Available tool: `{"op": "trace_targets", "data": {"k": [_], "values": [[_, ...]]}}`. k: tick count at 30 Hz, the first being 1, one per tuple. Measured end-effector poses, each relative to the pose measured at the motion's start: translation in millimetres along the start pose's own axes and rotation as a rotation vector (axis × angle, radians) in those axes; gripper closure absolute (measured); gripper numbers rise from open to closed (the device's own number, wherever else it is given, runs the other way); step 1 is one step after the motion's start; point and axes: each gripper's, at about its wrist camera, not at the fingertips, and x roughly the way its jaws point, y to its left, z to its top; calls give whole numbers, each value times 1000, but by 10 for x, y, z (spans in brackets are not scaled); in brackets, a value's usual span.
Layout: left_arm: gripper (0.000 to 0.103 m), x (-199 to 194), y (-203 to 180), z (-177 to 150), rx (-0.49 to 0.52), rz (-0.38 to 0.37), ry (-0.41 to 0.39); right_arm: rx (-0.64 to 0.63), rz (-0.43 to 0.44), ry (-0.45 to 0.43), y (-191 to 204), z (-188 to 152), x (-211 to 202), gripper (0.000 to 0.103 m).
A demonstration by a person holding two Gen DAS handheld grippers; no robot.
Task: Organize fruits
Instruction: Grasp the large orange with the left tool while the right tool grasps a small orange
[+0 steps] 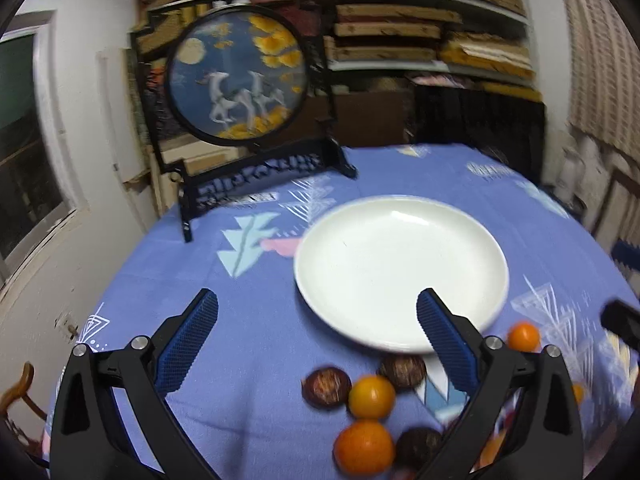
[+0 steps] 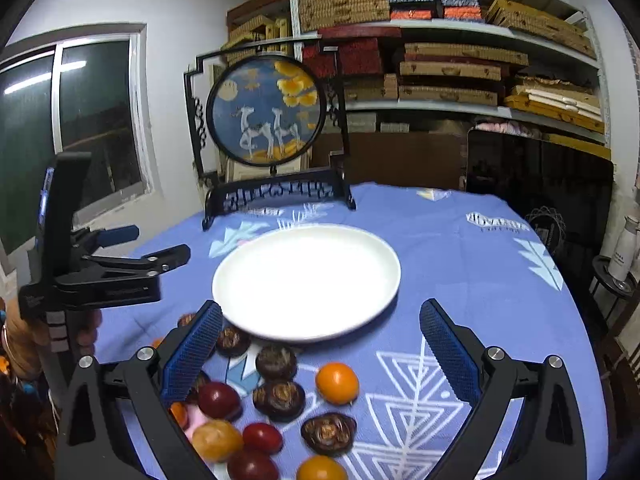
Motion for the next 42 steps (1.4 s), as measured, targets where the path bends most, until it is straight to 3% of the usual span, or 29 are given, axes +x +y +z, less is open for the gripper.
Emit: {"op": "trace_targets", "data": {"k": [4, 7, 11, 17, 21, 22, 27, 29, 30, 36, 38, 39, 42], "values": [[5, -139, -17, -130, 92, -7, -18, -57, -21, 51, -31, -80, -74, 3], [5, -219, -16, -227, 140, -28, -2, -50, 14, 103, -72, -142, -133, 3], [5, -263, 53, -321, 149, -52, 38, -71, 137, 177, 62, -276, -194, 3], [5, -314, 230, -409, 98, -65, 73, -124, 382, 337, 619, -597, -161, 5], [5, -336, 306, -459, 75, -68, 88, -93, 468, 463, 863, -740, 21, 23], [5, -343, 315, -474, 72, -74, 90, -94, 465, 479, 897, -762, 63, 30], [5, -375, 300, -536, 84, -106, 97, -77, 441, 497, 1000, -739, 293, 43], [5, -397, 270, -575, 106, -126, 106, -87, 427, 501, 1023, -713, 361, 66], [5, -408, 256, -592, 116, -137, 109, -84, 435, 507, 1018, -706, 364, 69], [5, -462, 79, -711, 158, -284, 152, -104, 428, 470, 872, -692, 144, 69], [5, -458, 2, -770, 168, -307, 171, -105, 393, 445, 756, -654, 36, 73], [5, -442, -47, -804, 170, -325, 193, -103, 386, 437, 701, -635, -3, 79], [5, -366, -145, -886, 176, -355, 235, -86, 367, 414, 595, -596, -50, 79]]}}
